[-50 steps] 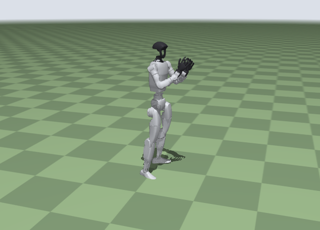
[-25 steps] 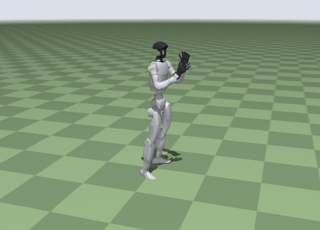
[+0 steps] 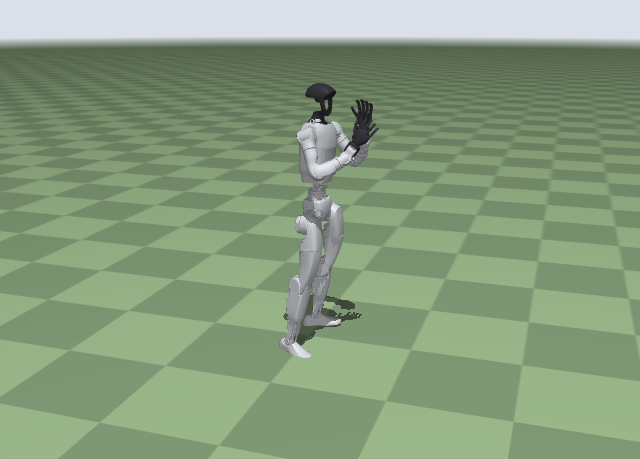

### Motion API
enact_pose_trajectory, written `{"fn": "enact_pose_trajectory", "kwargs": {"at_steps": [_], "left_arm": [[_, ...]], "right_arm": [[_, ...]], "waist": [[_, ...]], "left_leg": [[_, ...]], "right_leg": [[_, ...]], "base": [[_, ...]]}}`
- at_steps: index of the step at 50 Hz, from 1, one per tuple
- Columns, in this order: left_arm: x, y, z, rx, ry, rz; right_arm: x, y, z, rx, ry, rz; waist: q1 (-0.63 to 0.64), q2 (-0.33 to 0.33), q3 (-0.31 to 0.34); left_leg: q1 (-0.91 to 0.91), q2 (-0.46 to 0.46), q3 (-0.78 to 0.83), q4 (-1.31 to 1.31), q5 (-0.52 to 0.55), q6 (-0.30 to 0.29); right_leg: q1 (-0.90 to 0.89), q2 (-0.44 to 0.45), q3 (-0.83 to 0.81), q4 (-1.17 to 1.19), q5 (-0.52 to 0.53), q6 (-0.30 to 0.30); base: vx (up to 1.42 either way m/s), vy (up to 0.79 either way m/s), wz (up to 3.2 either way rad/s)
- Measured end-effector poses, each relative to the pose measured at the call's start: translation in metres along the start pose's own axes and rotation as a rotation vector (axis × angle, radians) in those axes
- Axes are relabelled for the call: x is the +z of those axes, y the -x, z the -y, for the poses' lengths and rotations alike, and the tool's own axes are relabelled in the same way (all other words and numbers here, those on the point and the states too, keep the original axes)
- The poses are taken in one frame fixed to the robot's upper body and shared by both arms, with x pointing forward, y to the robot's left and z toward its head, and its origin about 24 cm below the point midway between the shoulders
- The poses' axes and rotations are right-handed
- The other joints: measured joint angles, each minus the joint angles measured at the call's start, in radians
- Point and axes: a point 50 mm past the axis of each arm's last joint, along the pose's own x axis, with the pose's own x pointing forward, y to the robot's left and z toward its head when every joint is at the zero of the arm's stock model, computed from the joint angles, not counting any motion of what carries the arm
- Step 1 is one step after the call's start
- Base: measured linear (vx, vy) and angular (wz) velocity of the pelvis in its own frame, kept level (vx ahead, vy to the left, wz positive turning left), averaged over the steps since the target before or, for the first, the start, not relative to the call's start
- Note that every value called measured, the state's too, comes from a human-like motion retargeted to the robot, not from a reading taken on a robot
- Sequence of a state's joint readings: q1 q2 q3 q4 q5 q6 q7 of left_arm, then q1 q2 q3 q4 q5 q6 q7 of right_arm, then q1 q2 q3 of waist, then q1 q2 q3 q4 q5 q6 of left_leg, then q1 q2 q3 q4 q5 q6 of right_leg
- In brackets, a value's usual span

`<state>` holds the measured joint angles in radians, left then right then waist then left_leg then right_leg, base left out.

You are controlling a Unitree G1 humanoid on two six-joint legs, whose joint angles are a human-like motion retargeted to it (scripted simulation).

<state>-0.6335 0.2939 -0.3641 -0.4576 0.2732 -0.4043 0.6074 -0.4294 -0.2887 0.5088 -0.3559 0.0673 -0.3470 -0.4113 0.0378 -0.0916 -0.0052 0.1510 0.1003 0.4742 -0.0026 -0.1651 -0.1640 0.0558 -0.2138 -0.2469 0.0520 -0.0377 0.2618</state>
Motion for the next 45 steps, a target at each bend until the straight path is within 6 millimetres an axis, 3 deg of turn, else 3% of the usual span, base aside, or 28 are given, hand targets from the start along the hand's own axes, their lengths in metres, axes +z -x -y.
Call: {"fn": "enact_pose_trajectory", "kwargs": {"at_steps": [2,5,10,12,14,17,22,25,29,34,37,40,45], "left_arm": [[0.007,-0.008,-0.002,0.019,-0.005,0.053],[0.01,-0.001,-0.01,0.028,0.011,0.036],[-0.012,0.05,-0.021,-0.08,0.018,-0.277],[-0.019,0.072,-0.019,-0.177,0.042,-0.4],[-0.019,0.08,-0.015,-0.244,0.055,-0.424],[-0.008,0.064,-0.009,-0.235,0.004,-0.264],[0.017,0.009,-0.008,-0.075,-0.115,0.096],[0.025,-0.01,-0.009,-0.019,-0.135,0.198],[0.011,-0.003,-0.013,-0.015,-0.11,0.098],[-0.039,0.046,-0.015,-0.121,-0.025,-0.323],[-0.054,0.067,-0.01,-0.175,0.043,-0.475],[-0.047,0.055,-0.005,-0.154,0.054,-0.394],[-0.008,-0.001,0.002,-0.09,-0.004,-0.019]], "right_arm": [[-0.007,0.008,-0.003,0.028,-0.036,-0.058],[0.017,-0.001,-0.007,0.042,-0.058,0.077],[0.091,-0.031,0.001,-0.04,-0.042,0.53],[0.11,-0.035,0.003,-0.071,-0.047,0.65],[0.117,-0.034,0.002,-0.092,-0.056,0.704],[0.101,-0.033,0.001,-0.109,-0.047,0.623],[0.024,-0.021,-0.005,-0.047,-0.085,0.149],[0.006,-0.013,-0.009,-0.013,-0.123,0.034],[0.045,-0.026,-0.009,-0.015,-0.129,0.259],[0.114,-0.036,-0.003,-0.028,-0.109,0.65],[0.127,-0.036,-0.003,-0.018,-0.06,0.74],[0.104,-0.04,-0.002,-0.022,0.038,0.636],[0.004,-0.032,0.0,0.012,0.114,0.104]], "waist": [[-0.002,0.003,0.0],[-0.011,0.009,-0.001],[-0.017,0.015,-0.004],[-0.013,0.012,-0.004],[-0.009,0.008,-0.005],[-0.008,0.002,-0.007],[-0.014,-0.002,-0.008],[-0.016,0.002,-0.007],[-0.012,0.007,-0.005],[-0.005,0.007,-0.006],[-0.006,0.004,-0.005],[-0.01,0.001,-0.004],[-0.01,0.004,-0.002]], "left_leg": [[0.001,-0.001,-0.001,0.0,0.0,-0.001],[0.002,-0.001,0.006,-0.001,0.001,0.002],[0.008,0.0,0.03,-0.008,0.005,0.015],[0.009,0.002,0.039,-0.01,0.006,0.019],[0.008,0.003,0.042,-0.011,0.006,0.021],[0.007,0.001,0.036,-0.01,0.005,0.017],[0.008,-0.01,0.012,-0.008,0.001,0.008],[0.007,-0.012,0.006,-0.007,0.0,0.006],[0.007,-0.009,0.014,-0.007,0.001,0.01],[0.007,-0.005,0.028,-0.01,0.005,0.018],[0.007,-0.007,0.028,-0.01,0.006,0.019],[0.007,-0.009,0.023,-0.009,0.004,0.015],[0.013,-0.013,0.018,-0.005,-0.002,0.006]], "right_leg": [[0.001,-0.001,-0.001,0.001,-0.001,0.0],[-0.003,0.0,0.007,0.0,0.001,0.0],[-0.016,0.007,0.032,-0.004,0.007,0.0],[-0.02,0.011,0.04,-0.006,0.009,0.0],[-0.023,0.014,0.043,-0.007,0.01,0.0],[-0.021,0.01,0.038,-0.004,0.009,0.0],[-0.005,-0.007,0.015,0.002,0.001,0.0],[0.0,-0.011,0.009,0.003,0.0,0.0],[-0.006,-0.005,0.017,0.0,0.004,0.0],[-0.015,0.002,0.031,-0.005,0.009,0.0],[-0.015,0.002,0.031,-0.007,0.01,0.0],[-0.011,-0.003,0.027,-0.005,0.009,0.0],[-0.003,-0.01,0.022,0.003,0.006,0.0]], "base": [[0.0,0.0,0.0],[0.0,0.0,0.0],[-0.01,-0.02,-0.26],[-0.01,-0.02,-0.22],[0.0,0.0,0.0],[0.0,0.01,0.07],[0.0,0.04,0.26],[0.0,0.01,0.06],[0.0,-0.01,-0.05],[-0.01,-0.01,-0.08],[0.0,0.0,0.0],[0.0,0.0,0.0],[0.0,0.0,0.0]]}}
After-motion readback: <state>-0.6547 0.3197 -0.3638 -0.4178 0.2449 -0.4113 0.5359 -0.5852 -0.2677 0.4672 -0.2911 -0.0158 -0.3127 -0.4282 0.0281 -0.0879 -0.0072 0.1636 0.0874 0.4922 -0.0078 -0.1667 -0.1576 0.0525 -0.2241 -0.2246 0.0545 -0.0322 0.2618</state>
